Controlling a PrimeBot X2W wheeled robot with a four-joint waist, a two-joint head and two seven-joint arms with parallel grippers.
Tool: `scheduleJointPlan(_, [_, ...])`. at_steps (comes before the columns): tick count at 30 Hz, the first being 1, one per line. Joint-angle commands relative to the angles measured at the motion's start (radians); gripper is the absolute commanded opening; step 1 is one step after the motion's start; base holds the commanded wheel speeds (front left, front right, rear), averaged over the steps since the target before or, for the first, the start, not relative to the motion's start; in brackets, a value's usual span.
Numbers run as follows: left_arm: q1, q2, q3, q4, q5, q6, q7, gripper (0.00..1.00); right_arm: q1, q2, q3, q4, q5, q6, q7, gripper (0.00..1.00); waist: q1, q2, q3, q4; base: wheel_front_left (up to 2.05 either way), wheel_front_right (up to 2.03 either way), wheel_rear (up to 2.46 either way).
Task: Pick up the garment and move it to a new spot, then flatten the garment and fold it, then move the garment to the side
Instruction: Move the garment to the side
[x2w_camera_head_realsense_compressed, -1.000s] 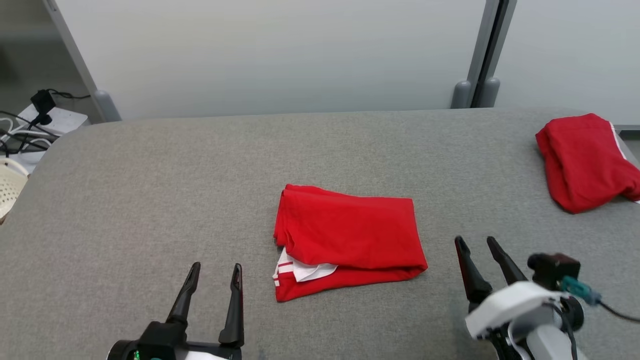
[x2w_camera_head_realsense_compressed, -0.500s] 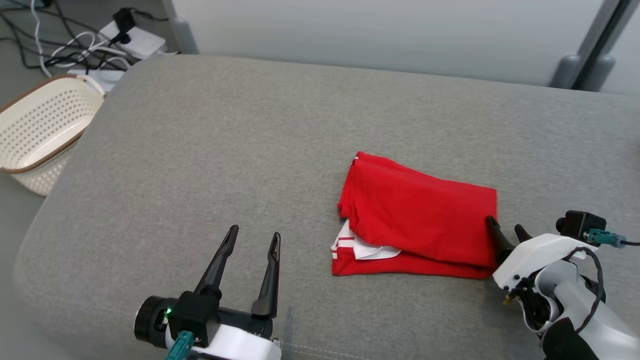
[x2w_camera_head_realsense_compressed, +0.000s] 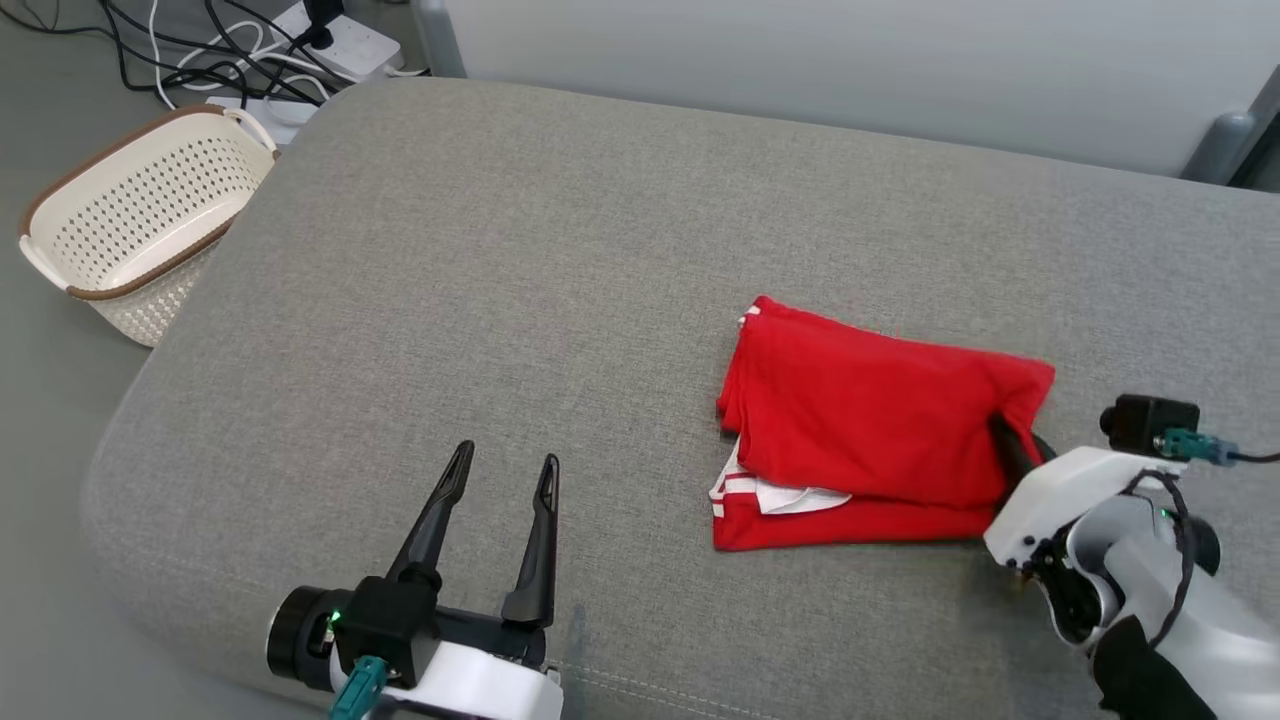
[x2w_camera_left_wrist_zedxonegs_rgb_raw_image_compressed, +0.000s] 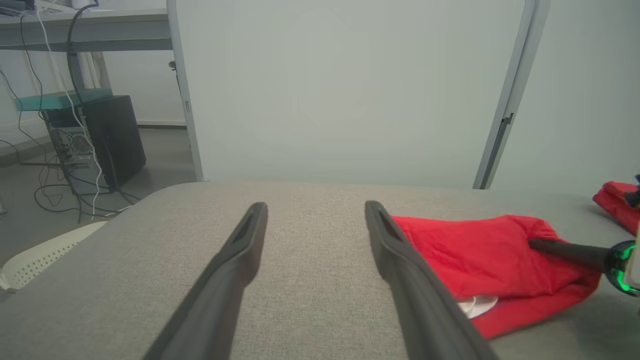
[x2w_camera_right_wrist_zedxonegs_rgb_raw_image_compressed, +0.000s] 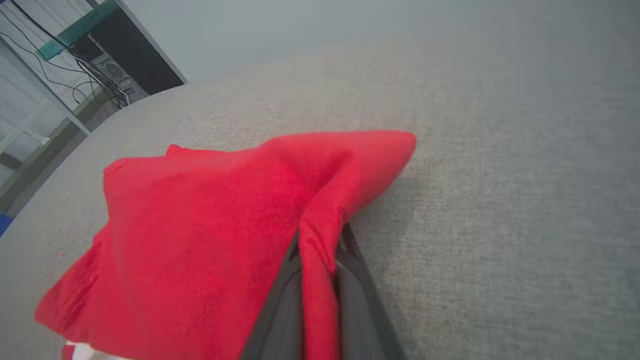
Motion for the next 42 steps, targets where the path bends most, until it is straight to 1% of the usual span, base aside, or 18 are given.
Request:
scheduleJointPlan(1, [-0.048,0.002,0.036,-0.034,0.003,0.008,-0.010,1.00,-0.037,-0.013,0.028,-0.039,-0.026,0.000,-0.030,0.00,0.0000,0.0000,-0.003,-0.012,0.00,0.00,0.00])
scheduleJointPlan(2, [-0.049,0.002,0.035,-0.036,0.002,0.002,-0.010,1.00,-0.065,-0.035,0.043,-0.091,-0.077,0.000,-0.041,0.00,0.0000,0.0000,-0.007,-0.044,0.00,0.00,0.00])
scheduleJointPlan(4, [-0.052,0.002,0.032,-0.035,0.002,-0.001,-0.010,1.00,-0.069,-0.041,0.034,-0.111,-0.091,0.000,-0.041,0.00,0.0000,0.0000,-0.006,-0.054,0.00,0.00,0.00])
scheduleJointPlan(5, [-0.062,0.002,0.026,-0.031,0.004,-0.007,-0.010,1.00,-0.066,-0.049,0.007,-0.151,-0.117,0.000,-0.042,0.00,0.0000,0.0000,-0.005,-0.075,0.00,0.00,0.00])
scheduleJointPlan(9, [-0.093,0.002,0.021,-0.018,0.004,-0.015,-0.010,1.00,-0.043,-0.062,-0.048,-0.205,-0.169,0.000,-0.042,0.00,0.0000,0.0000,0.003,-0.128,0.00,0.00,0.00])
scheduleJointPlan(13, [-0.127,0.002,0.010,0.011,0.002,-0.025,-0.010,1.00,-0.009,-0.064,-0.091,-0.235,-0.204,0.000,-0.042,0.00,0.0000,0.0000,0.010,-0.194,0.00,0.00,0.00])
scheduleJointPlan(14, [-0.144,0.002,0.001,0.025,-0.006,-0.026,-0.010,1.00,0.008,-0.063,-0.108,-0.242,-0.216,0.000,-0.042,0.00,0.0000,0.0000,0.012,-0.230,0.00,0.00,0.00])
scheduleJointPlan(18, [-0.171,0.002,-0.020,0.046,-0.023,-0.025,-0.010,1.00,0.035,-0.060,-0.143,-0.253,-0.236,0.000,-0.042,0.00,0.0000,0.0000,0.018,-0.308,0.00,0.00,0.00])
scheduleJointPlan(19, [-0.184,0.002,-0.029,0.054,-0.026,-0.024,-0.010,1.00,0.043,-0.057,-0.157,-0.260,-0.244,0.000,-0.042,0.00,0.0000,0.0000,0.024,-0.348,0.00,0.00,0.00])
scheduleJointPlan(21, [-0.196,0.002,-0.036,0.062,-0.028,-0.023,-0.010,1.00,0.048,-0.054,-0.170,-0.268,-0.252,0.000,-0.042,0.00,0.0000,0.0000,0.031,-0.387,0.00,0.00,0.00])
scheduleJointPlan(22, [-0.209,0.002,-0.039,0.070,-0.028,-0.023,-0.010,1.00,0.053,-0.049,-0.181,-0.277,-0.259,0.000,-0.042,0.00,0.0000,0.0000,0.040,-0.424,0.00,0.00,0.00])
scheduleJointPlan(27, [-0.235,0.002,-0.041,0.083,-0.019,-0.023,-0.010,1.00,0.065,-0.035,-0.217,-0.304,-0.269,0.000,-0.042,0.00,0.0000,0.0000,0.066,-0.505,0.00,0.00,0.00])
scheduleJointPlan(35, [-0.247,0.002,-0.025,0.100,0.005,-0.032,-0.010,1.00,0.085,-0.015,-0.251,-0.330,-0.289,0.000,-0.042,0.00,0.0000,0.0000,0.100,-0.599,0.00,0.00,0.00])
scheduleJointPlan(39, [-0.249,0.002,-0.022,0.102,0.011,-0.037,-0.010,1.00,0.083,-0.012,-0.262,-0.338,-0.293,0.000,-0.042,0.00,0.0000,0.0000,0.115,-0.619,0.00,0.00,0.00])
scheduleJointPlan(42, [-0.252,0.002,-0.023,0.102,0.015,-0.042,-0.010,1.00,0.066,-0.015,-0.262,-0.341,-0.305,0.000,-0.042,0.00,0.0000,0.0000,0.124,-0.620,0.00,0.00,0.00])
